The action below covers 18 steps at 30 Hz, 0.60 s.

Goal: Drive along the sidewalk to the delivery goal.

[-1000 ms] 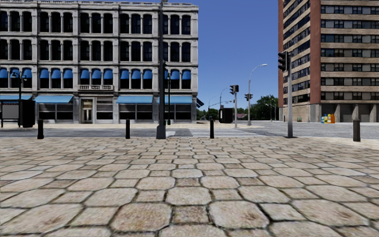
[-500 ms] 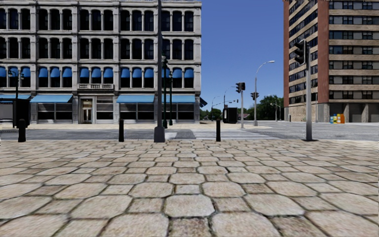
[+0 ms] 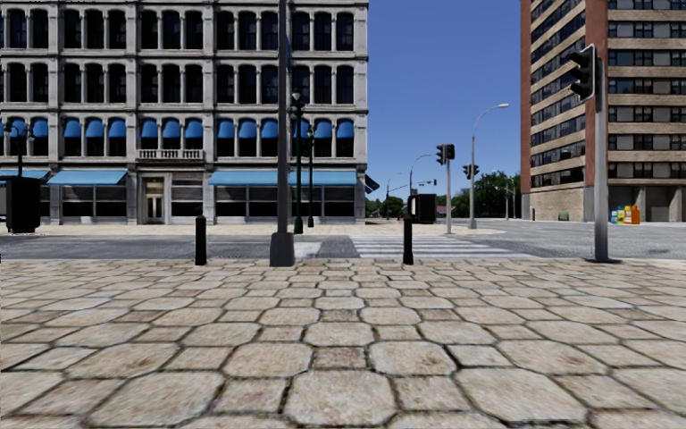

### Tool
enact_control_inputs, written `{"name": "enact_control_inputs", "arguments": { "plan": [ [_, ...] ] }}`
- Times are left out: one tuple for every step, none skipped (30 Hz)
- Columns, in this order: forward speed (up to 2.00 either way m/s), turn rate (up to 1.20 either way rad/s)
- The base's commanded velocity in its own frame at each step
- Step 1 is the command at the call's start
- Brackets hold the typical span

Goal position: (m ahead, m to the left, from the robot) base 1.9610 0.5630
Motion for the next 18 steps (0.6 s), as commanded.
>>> {"name": "enact_control_inputs", "arguments": {
  "plan": [
    [2.0,0.0],
    [2.0,0.0],
    [2.0,0.0],
    [2.0,0.0],
    [2.0,0.0],
    [2.0,0.0],
    [2.0,0.0],
    [2.0,0.0],
    [2.0,0.0],
    [2.0,0.0],
    [2.0,0.0],
    [2.0,0.0],
    [2.0,0.0],
    [2.0,0.0],
    [2.0,0.0],
    [2.0,0.0],
    [2.0,0.0],
    [2.0,0.0]
  ]
}}
